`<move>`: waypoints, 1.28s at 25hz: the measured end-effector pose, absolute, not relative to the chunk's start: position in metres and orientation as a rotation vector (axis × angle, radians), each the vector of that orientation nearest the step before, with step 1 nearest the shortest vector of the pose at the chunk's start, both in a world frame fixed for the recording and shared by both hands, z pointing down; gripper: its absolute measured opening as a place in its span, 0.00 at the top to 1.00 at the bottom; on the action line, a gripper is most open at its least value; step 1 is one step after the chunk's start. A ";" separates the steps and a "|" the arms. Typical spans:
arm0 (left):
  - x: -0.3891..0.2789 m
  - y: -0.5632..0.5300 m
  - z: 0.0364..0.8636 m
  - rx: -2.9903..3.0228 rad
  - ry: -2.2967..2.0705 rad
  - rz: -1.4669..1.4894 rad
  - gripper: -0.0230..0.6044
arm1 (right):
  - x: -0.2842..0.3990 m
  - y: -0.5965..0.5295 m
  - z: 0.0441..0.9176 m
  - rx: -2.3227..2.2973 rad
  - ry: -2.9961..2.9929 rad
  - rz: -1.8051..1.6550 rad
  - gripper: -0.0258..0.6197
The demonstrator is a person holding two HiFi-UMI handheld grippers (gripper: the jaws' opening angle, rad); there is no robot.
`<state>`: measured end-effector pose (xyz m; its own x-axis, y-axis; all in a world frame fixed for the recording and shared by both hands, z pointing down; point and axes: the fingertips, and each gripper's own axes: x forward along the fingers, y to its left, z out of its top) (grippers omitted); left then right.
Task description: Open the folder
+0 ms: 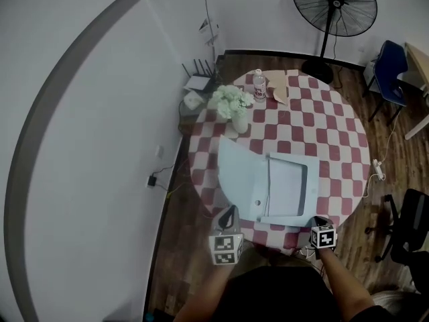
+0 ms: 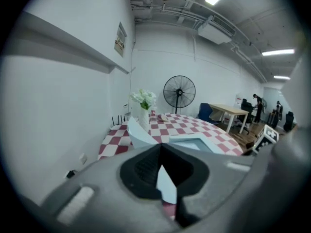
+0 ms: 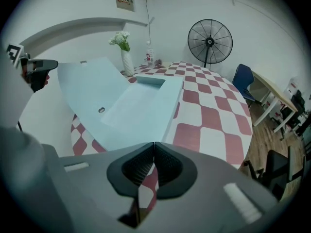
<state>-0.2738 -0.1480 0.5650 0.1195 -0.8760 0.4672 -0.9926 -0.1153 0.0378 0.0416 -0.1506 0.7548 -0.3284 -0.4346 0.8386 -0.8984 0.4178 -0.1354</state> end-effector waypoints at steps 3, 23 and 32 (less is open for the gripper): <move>-0.312 -0.145 0.576 1.974 -1.878 0.462 0.96 | 0.039 -0.150 0.756 1.165 -1.906 0.784 0.97; -0.395 -0.119 0.697 1.752 -1.788 0.578 0.96 | 0.028 -0.154 0.756 1.260 -1.791 0.768 0.96; -0.393 -0.107 0.630 1.846 -1.904 0.441 0.96 | 0.006 -0.162 0.706 1.334 -1.951 0.749 0.96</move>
<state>-0.3928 -0.1072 0.6296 -0.0035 -0.8517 0.5240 -0.9954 0.0534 0.0801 0.0063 -0.1616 0.7062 -0.2708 -0.5716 0.7745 -0.9431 0.3187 -0.0946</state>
